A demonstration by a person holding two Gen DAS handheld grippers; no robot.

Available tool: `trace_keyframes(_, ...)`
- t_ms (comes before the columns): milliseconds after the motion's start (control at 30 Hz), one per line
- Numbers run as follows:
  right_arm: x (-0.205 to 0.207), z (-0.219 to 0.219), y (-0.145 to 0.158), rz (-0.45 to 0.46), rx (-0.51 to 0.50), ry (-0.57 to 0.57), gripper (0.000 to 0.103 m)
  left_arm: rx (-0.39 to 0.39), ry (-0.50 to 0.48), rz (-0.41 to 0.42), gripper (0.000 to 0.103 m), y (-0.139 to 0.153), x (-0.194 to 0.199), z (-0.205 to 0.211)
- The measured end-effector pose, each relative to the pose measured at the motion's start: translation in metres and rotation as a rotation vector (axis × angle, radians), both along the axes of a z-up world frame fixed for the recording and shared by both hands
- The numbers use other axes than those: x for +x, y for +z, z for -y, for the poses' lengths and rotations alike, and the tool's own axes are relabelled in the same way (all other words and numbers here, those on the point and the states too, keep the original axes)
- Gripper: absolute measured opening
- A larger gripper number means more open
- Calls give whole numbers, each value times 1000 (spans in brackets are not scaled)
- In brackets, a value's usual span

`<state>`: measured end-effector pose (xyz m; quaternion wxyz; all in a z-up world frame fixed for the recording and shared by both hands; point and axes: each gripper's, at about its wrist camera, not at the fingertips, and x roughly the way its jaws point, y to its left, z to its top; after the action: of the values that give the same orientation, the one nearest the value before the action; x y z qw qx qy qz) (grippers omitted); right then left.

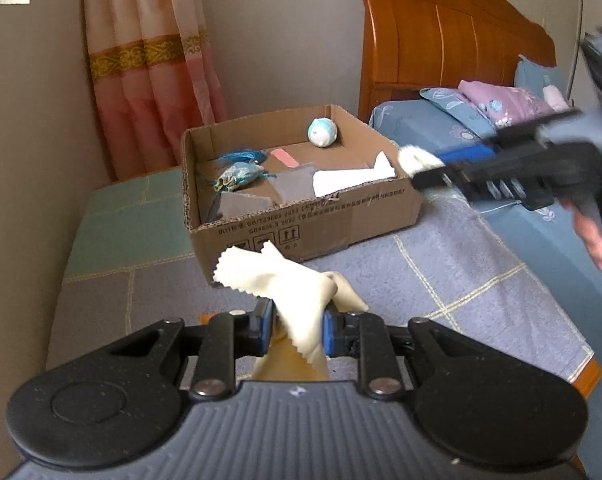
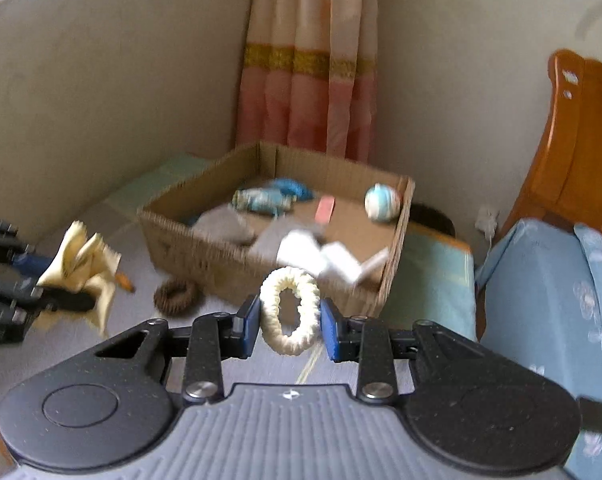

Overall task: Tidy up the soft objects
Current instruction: 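Carry the cream ring and yellow cloth over the box and open both tools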

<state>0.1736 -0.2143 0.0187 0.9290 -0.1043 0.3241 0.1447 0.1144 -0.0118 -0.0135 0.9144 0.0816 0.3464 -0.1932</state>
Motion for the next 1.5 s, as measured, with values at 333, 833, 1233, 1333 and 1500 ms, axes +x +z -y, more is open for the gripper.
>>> trace_keyframes(333, 106, -8, 17, 20, -52, -36, 37, 6, 50, -19, 22, -1, 4, -15)
trace_keyframes(833, 123, 9, 2, -88, 20, -130, 103, 47, 9, 34, 22, 22, 30, -12)
trace_keyframes(1233, 50, 11, 5, -90, 15, -208, 103, 83, -99, 91, 22, 60, 105, 38)
trace_keyframes(1333, 34, 11, 2, -78, 20, -220, 103, 91, -135, 92, 22, 64, 135, 66)
trace_keyframes(1500, 18, 15, 1, -74, 31, -240, 103, 102, -160, 72, 25, 58, 178, 111)
